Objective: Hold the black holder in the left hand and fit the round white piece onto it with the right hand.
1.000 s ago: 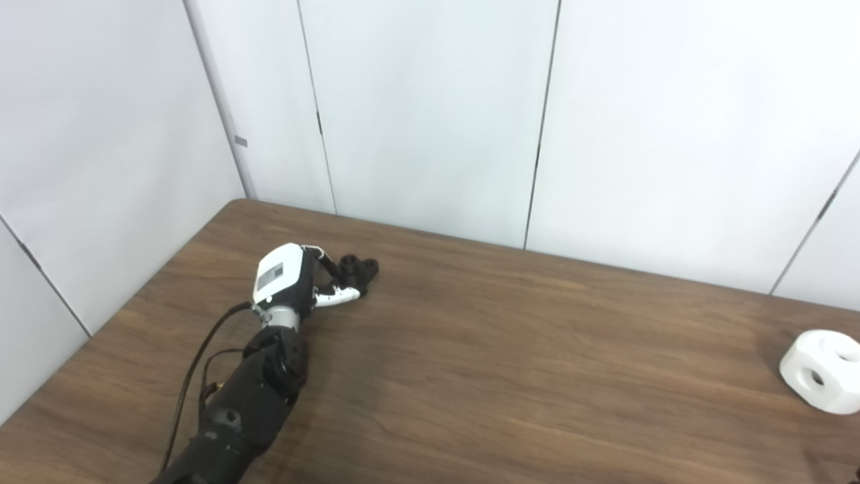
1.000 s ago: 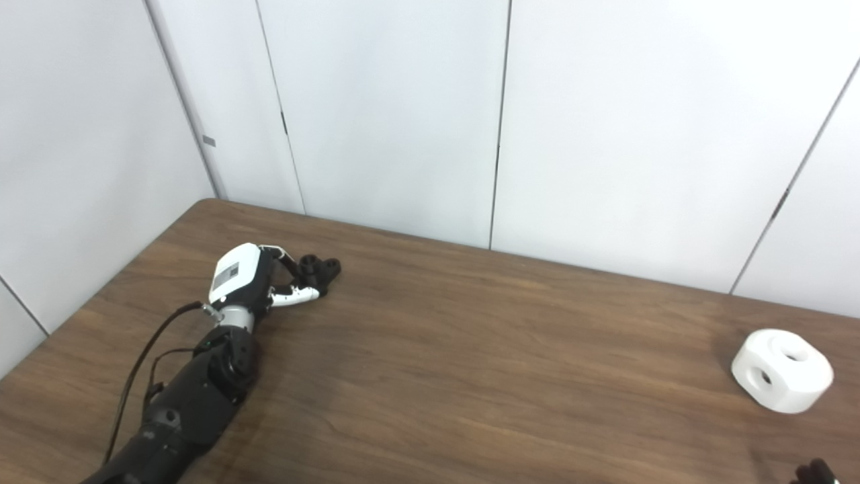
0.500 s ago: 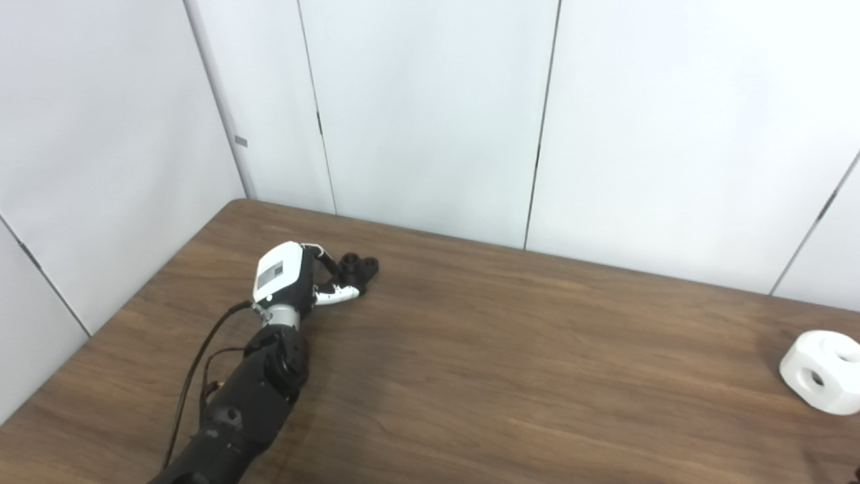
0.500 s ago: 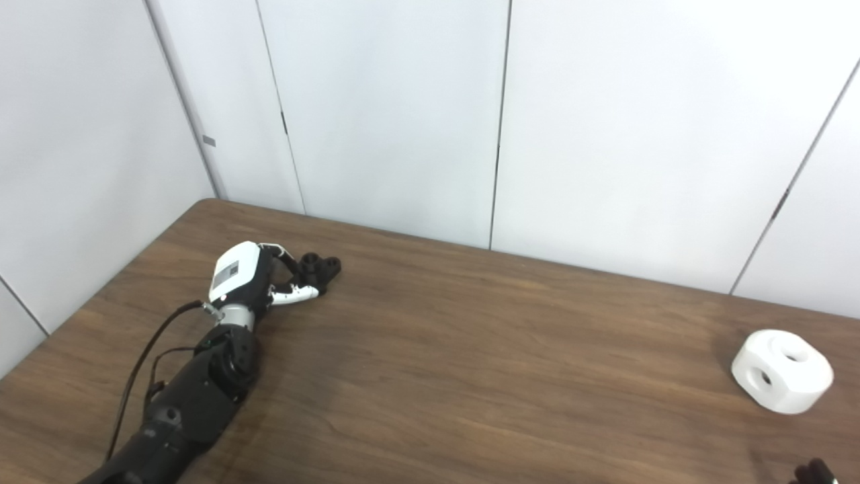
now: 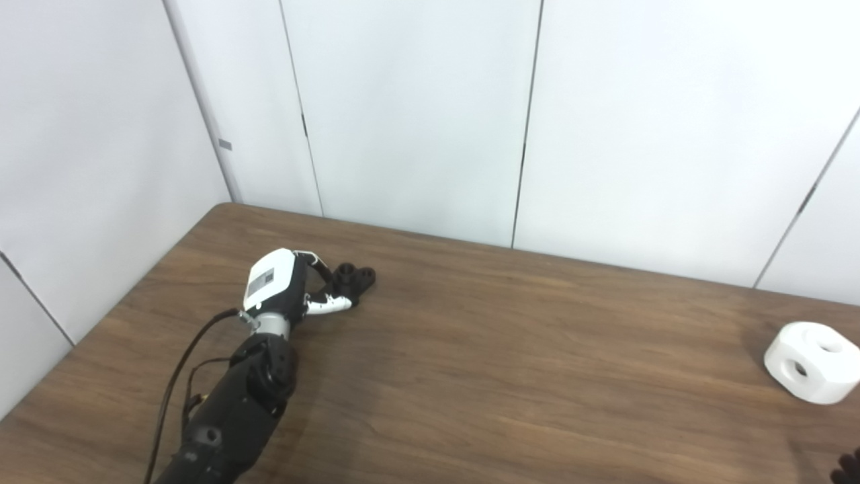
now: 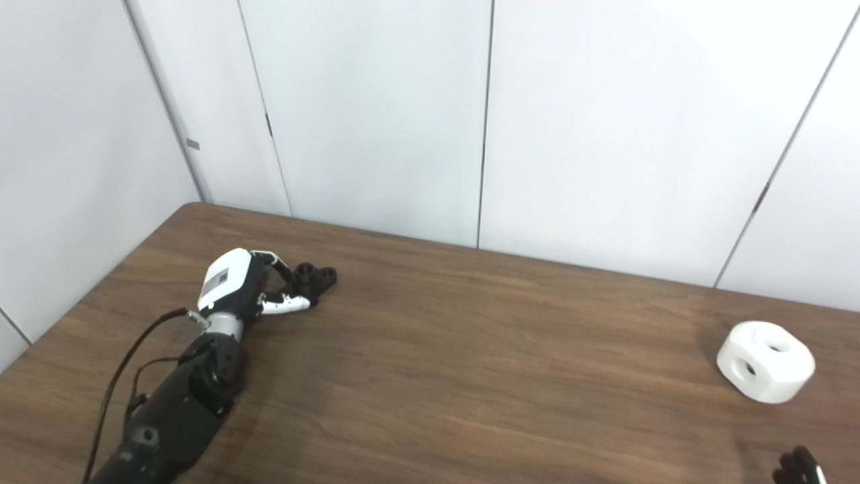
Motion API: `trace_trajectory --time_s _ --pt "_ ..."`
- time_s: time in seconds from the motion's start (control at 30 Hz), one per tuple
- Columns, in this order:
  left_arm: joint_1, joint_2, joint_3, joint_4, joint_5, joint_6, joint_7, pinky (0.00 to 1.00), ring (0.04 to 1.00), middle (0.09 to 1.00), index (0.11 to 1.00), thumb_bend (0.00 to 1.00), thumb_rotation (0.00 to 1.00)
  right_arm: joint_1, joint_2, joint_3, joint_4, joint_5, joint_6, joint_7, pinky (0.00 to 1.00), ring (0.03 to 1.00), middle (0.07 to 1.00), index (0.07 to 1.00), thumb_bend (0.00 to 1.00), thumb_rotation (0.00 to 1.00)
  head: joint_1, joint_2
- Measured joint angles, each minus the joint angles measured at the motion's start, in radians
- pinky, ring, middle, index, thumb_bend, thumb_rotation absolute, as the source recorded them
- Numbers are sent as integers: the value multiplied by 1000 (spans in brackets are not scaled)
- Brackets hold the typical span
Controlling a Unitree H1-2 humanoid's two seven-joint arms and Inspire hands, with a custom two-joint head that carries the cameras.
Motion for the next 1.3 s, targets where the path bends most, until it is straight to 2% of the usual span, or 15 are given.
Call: trace_trajectory --time_s 0.13,0.23,0.6,0.7,0.87,0.97,1.17,1.3 --pt "19 -4 2 -64 -24 14 -52 789 881 787 485 522 53 3 1 1 -13 -1 16 -6 1000 1000 1000 1000 697 992 -17 5" --pt "33 -7 -7 -110 -28 24 -88 799 867 770 486 521 54 3 7 4 -17 -15 19 -17 1000 1000 1000 998 712 991 -26 8" --pt "111 -37 -117 -301 -17 -1 -182 779 840 771 486 521 50 3 34 16 -39 -68 35 -43 1000 998 981 974 750 954 -91 32" --pt "129 -42 -151 -351 12 5 -210 873 863 776 486 520 52 4 37 22 -51 -87 49 -52 1000 998 979 970 754 949 -124 49" --pt "172 -78 -201 -446 32 18 -261 820 896 794 486 520 51 8 44 30 -72 -96 73 -65 1000 995 976 967 755 931 -169 71" --pt "177 -83 -214 -468 36 0 -285 781 873 785 486 521 49 9 46 39 -84 -105 76 -69 986 984 969 966 745 941 -202 83" --pt "199 -81 -247 -533 45 -7 -350 824 902 805 487 521 54 18 58 58 -106 -141 81 -84 986 971 963 963 728 943 -242 110" --pt "223 -96 -278 -563 51 -30 -367 796 894 799 487 522 52 25 72 77 -134 -166 105 -94 988 977 963 965 709 958 -262 124"
